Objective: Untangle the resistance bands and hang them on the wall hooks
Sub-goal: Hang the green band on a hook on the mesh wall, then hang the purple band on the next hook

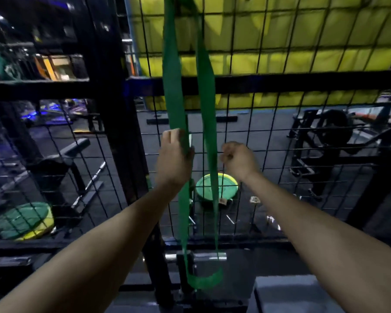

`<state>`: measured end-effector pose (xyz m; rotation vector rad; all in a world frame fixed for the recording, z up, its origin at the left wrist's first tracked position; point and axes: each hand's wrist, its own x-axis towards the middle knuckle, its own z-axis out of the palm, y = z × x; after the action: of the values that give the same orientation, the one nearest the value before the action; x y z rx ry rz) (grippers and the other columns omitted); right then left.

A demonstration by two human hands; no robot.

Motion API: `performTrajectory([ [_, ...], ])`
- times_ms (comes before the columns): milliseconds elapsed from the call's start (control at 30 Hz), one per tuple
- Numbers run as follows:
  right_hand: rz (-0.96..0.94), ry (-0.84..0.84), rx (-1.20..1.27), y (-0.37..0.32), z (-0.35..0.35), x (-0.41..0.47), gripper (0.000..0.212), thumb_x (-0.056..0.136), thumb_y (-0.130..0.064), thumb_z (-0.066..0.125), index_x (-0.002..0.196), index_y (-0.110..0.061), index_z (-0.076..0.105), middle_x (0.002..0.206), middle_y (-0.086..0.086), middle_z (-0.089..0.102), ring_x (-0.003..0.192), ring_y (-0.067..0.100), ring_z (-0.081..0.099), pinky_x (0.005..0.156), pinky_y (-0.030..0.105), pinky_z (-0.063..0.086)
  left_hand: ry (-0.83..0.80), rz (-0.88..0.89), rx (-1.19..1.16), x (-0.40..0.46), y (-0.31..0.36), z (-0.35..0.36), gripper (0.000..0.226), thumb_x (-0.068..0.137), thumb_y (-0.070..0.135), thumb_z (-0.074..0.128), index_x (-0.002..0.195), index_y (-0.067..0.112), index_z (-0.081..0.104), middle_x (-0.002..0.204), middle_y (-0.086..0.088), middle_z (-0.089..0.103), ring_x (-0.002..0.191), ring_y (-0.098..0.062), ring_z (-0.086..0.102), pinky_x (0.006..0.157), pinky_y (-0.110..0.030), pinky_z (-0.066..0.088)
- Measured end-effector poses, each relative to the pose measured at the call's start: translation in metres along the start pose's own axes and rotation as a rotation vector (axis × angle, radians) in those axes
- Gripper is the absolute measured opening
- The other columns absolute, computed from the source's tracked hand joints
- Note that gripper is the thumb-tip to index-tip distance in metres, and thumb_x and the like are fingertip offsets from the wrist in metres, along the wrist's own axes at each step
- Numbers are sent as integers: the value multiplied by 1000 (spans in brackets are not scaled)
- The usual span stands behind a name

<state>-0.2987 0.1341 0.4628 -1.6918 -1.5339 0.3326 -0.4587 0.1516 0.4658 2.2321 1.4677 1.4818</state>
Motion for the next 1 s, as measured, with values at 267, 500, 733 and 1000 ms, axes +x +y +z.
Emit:
performTrajectory([
  [267, 156, 87, -43, 63, -49, -55, 33, 88, -10, 56, 119, -3, 60, 118, 15, 65, 110, 29, 60, 89, 25, 42, -420, 113, -129, -46, 50, 75, 34, 88, 12, 55, 122, 11, 53, 127, -8, 48, 110, -27, 56, 92, -35, 46],
  [500, 353, 64, -136, 154, -84, -122, 9, 87, -13, 55, 81, -8, 61, 80, 11, 60, 84, 31, 55, 70, 36, 42, -633, 82, -188, -122, 81, 155, 27, 82, 5, 60, 109, 4, 59, 112, -15, 55, 99, -30, 58, 87, -31, 42],
  [733, 639, 62, -105, 274, -84, -197, 28, 87, -14, 57, 114, -7, 61, 113, 17, 64, 109, 35, 58, 90, 37, 44, -980, 13, -179, -219, 98, 241, 31, 81, 16, 56, 110, 5, 60, 113, -17, 56, 103, -32, 56, 85, -34, 45],
  [1000, 1050, 79, -72, 408, -59, -316, 38, 83, -11, 60, 120, -2, 59, 118, 21, 61, 109, 34, 59, 94, 35, 44, -1311, 35, -179, -350, 96, 335, 33, 87, 9, 58, 119, 7, 55, 123, -12, 51, 112, -26, 55, 91, -32, 42],
])
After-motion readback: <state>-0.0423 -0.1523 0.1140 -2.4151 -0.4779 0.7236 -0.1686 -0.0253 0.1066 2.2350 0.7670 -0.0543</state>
